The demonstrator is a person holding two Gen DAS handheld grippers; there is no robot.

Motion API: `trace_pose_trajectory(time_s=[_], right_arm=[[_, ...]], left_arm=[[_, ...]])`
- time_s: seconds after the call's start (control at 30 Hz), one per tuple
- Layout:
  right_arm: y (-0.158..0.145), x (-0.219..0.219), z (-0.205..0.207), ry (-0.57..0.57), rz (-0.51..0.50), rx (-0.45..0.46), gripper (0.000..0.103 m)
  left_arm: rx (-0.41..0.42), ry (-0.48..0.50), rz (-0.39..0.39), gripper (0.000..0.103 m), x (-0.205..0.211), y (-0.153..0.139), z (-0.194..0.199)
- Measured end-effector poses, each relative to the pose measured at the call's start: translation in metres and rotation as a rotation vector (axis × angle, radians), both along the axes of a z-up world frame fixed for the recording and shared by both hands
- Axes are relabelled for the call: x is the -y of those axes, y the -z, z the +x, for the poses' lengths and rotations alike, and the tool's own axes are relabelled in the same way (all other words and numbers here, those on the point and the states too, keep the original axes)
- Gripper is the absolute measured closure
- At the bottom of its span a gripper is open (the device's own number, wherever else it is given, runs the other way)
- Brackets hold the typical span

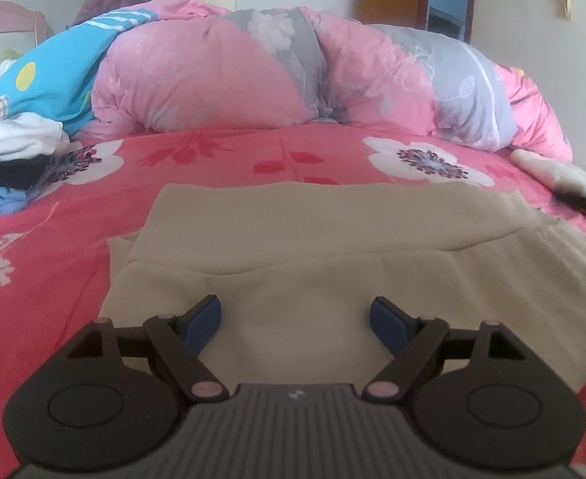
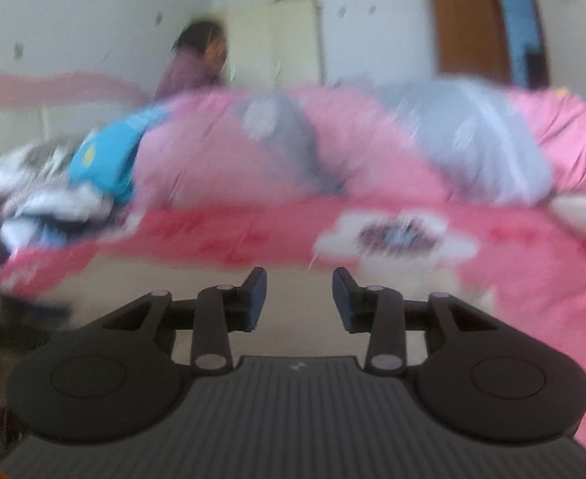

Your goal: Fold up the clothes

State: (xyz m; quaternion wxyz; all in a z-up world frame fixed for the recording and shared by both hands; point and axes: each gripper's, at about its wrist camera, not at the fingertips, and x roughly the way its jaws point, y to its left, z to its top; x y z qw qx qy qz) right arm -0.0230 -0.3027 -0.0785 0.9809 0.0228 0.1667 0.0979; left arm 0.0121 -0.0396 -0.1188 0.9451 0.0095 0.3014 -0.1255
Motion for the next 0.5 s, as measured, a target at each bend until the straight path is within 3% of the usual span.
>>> trace_pose_trajectory(time_s=[0.1,0.13,0.37,0.5], right_arm=[[0.044,-0.016,0.015,0.009,-0.107,-0.152,0.062],[0.040,-0.022,0.013,0.013,-0.146,-0.150,0.062],[0.039,-0.019,0.016,0.016,-0.133,-0.150,0.060],[0.042,-0.017,0.012,0.016,-0.121,-0.145,0.059]], left_arm=[[0.000,0.002,0.015,0.019,0.001,-0.001,0.001],[-0.003,0.000,0.021,0.020,0.002,-0.002,0.000],[0.060,0.032,0.013,0.024,0.003,-0.028,-0.021],[0.032,0.058,0.009,0.022,0.009,-0.007,-0.025]])
